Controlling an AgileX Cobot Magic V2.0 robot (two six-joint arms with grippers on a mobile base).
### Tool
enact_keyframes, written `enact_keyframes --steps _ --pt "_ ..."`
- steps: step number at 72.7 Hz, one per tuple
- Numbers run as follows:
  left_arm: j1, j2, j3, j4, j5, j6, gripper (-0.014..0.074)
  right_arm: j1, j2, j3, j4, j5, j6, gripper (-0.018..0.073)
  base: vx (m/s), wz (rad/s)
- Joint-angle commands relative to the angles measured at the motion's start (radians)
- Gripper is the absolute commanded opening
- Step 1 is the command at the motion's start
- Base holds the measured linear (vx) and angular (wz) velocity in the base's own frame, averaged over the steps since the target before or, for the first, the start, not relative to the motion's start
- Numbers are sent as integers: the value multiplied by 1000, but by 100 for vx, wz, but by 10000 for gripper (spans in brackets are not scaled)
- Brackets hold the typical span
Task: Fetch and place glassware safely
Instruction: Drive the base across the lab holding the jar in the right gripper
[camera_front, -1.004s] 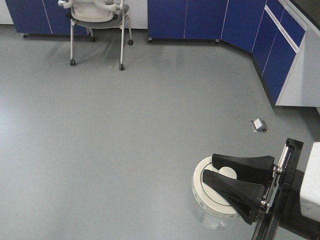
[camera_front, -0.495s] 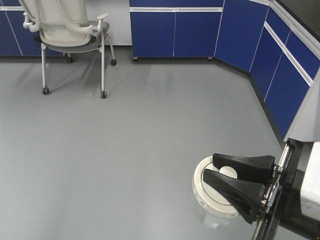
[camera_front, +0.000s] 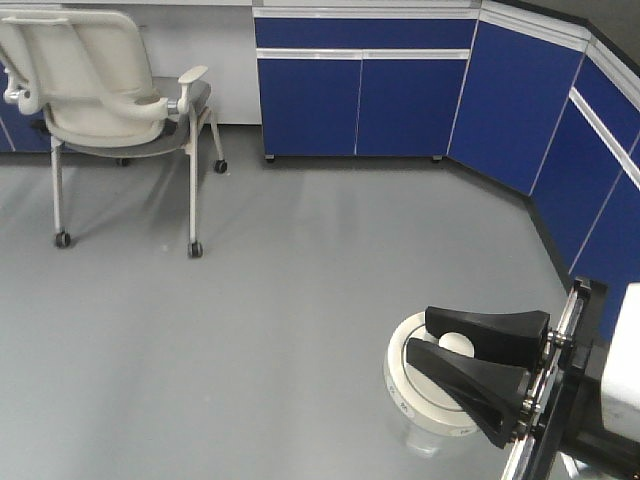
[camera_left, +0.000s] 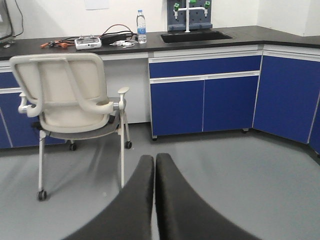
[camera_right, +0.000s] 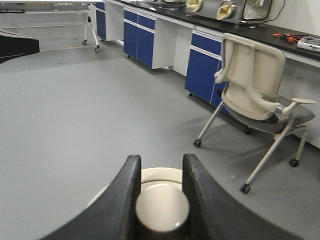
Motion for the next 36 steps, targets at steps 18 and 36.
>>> enact_keyframes --steps 18,36 --pt "-5 6 -27 -1 -69 -7 -7 -2 9 -33 52 -25 -5 -1 59 -29" --pt "-5 6 -27 -1 -69 -7 -7 -2 10 -33 52 -22 -5 -1 52 -69"
